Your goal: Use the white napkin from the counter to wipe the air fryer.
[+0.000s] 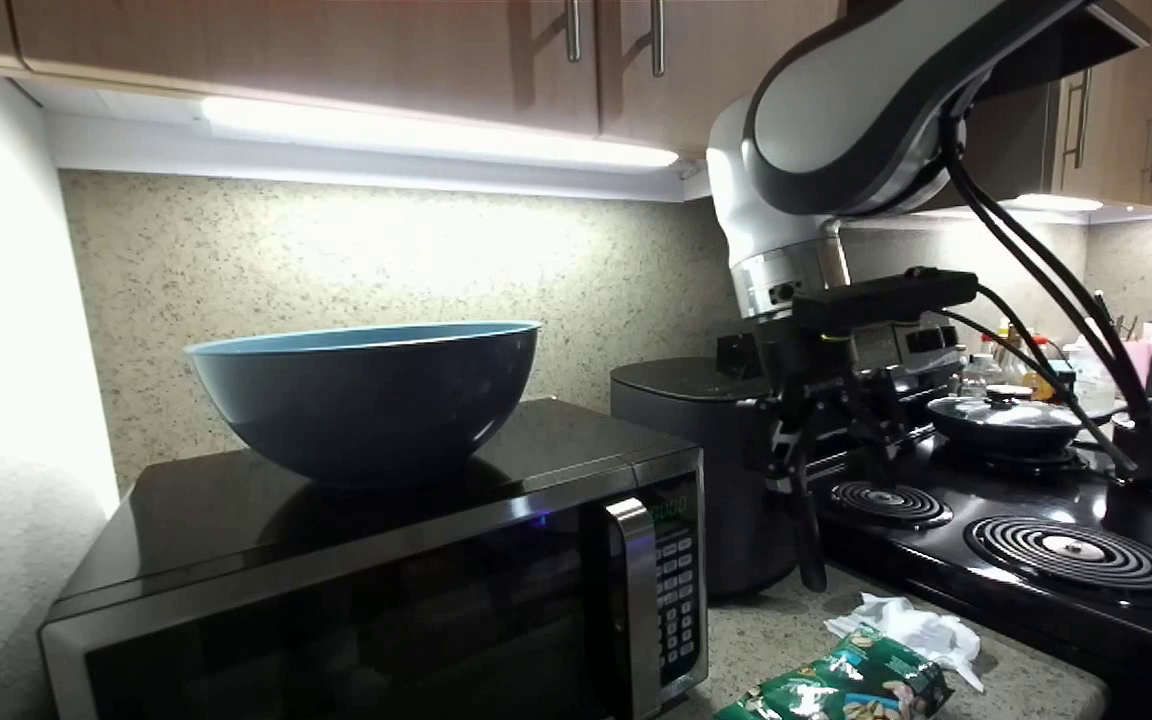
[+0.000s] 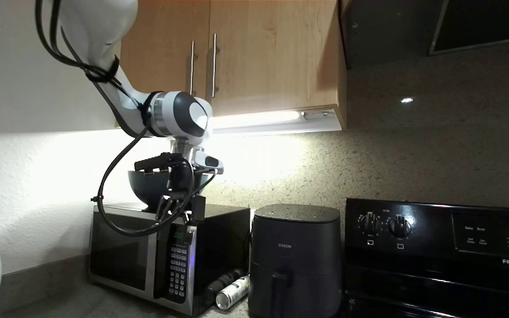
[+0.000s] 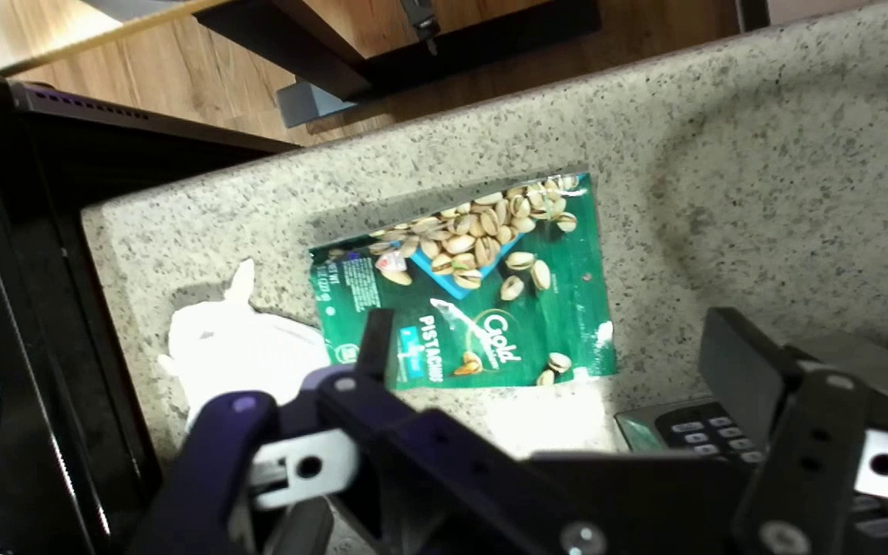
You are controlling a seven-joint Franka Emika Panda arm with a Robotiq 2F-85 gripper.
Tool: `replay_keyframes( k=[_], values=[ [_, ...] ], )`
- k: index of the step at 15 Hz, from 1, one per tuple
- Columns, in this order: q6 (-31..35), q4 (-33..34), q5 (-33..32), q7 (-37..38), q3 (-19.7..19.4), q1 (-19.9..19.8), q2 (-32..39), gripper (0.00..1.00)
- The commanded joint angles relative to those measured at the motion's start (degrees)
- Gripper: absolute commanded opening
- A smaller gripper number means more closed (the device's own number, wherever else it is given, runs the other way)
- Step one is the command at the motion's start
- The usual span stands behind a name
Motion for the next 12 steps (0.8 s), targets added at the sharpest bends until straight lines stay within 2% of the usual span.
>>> replay_keyframes(
  k=[1,4,5,12],
  values=[
    [-1.0,-3.8,-0.6,0.4,-3.9,-3.2,-3.0,1.0],
    [-1.3,-5.8,-0.8,1.2,-7.1,-6.3,-4.1,1.0],
    [-0.3,-3.5,0.0,0.0,-6.2,-5.0,-1.4,1.0],
    [-0.3,-3.6,0.0,-0.3,-6.2,-5.1,-1.4,1.0]
  ],
)
